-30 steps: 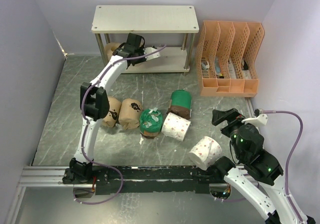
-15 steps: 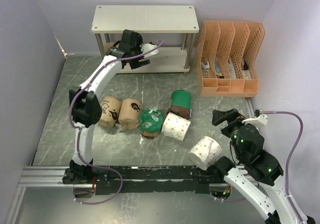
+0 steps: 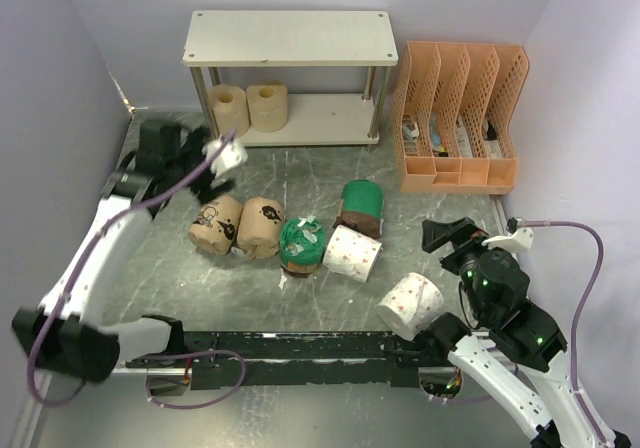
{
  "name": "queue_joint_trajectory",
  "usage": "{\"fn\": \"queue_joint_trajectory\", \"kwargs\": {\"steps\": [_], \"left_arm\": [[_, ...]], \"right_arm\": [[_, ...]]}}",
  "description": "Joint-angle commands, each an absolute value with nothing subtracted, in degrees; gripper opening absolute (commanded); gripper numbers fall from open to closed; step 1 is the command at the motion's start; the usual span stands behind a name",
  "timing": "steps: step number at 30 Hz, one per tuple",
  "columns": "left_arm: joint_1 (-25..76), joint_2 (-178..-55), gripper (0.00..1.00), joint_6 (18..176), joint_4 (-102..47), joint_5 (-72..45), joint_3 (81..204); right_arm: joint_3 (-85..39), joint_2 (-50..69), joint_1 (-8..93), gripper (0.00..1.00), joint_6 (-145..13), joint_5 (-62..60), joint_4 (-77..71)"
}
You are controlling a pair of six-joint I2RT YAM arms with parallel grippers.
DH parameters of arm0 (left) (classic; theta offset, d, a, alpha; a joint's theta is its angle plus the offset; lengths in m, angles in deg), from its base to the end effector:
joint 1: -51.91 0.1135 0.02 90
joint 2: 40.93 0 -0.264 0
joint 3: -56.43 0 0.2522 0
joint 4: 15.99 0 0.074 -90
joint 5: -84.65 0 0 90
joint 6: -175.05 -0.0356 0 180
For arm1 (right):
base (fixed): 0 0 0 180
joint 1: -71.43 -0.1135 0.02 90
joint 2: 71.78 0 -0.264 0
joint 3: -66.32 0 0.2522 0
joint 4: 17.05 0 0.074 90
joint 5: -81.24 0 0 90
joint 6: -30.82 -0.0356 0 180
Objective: Place and organize the paper towels onto the shelf
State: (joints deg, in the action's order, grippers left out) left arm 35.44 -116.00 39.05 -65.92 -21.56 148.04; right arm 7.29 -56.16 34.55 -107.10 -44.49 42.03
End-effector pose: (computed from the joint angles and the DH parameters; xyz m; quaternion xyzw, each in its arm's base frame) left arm 0.2696 -0.0901 0.3808 0.5092 0.7106 -0.0004 0.4856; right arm 0.0509 0.0122 0.3301 0.2574 0.7371 0.2072 0.5894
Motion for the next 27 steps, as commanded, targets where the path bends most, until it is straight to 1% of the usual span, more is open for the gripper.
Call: {"fn": "queue_joint_trajectory", "kwargs": {"steps": [1, 4, 7, 10, 13, 15, 20, 27], "left_arm": [[39.19, -103.27, 0.99, 21.50, -72.03, -28.32, 131.22], [42.40, -100.03, 0.97, 14.61, -80.13, -28.42, 127.54], [45.55, -95.48, 0.98, 13.76, -78.92, -28.37, 123.94], [46.69, -93.19, 0.98, 13.07, -78.37, -28.73, 121.11], [46.77, -91.92, 0.97, 14.16, -72.82, -26.17, 117.26], [46.88, -91.87, 0.96, 14.47, -70.71, -25.46, 115.70], [46.90, -93.11, 0.97, 15.53, -70.25, -28.66, 115.10], [46.90, -97.17, 0.96, 12.54, -72.78, -29.37, 114.31]], "right_arm": [[7.89, -55.54, 34.07, 0.97, -105.45, -43.22, 40.36], [6.96, -54.24, 34.05, 0.97, -105.63, -43.02, 41.28], [6.97, -54.44, 34.00, 0.97, -105.89, -42.91, 41.41], [7.47, -55.56, 34.03, 0.97, -106.39, -42.81, 41.34], [7.43, -56.55, 33.99, 0.97, -106.46, -42.61, 41.36], [7.39, -57.20, 33.99, 0.97, -106.46, -42.57, 41.30], [7.62, -57.91, 33.97, 0.97, -106.63, -42.11, 41.28], [7.83, -58.21, 33.94, 0.96, -106.77, -41.78, 41.17]]}}
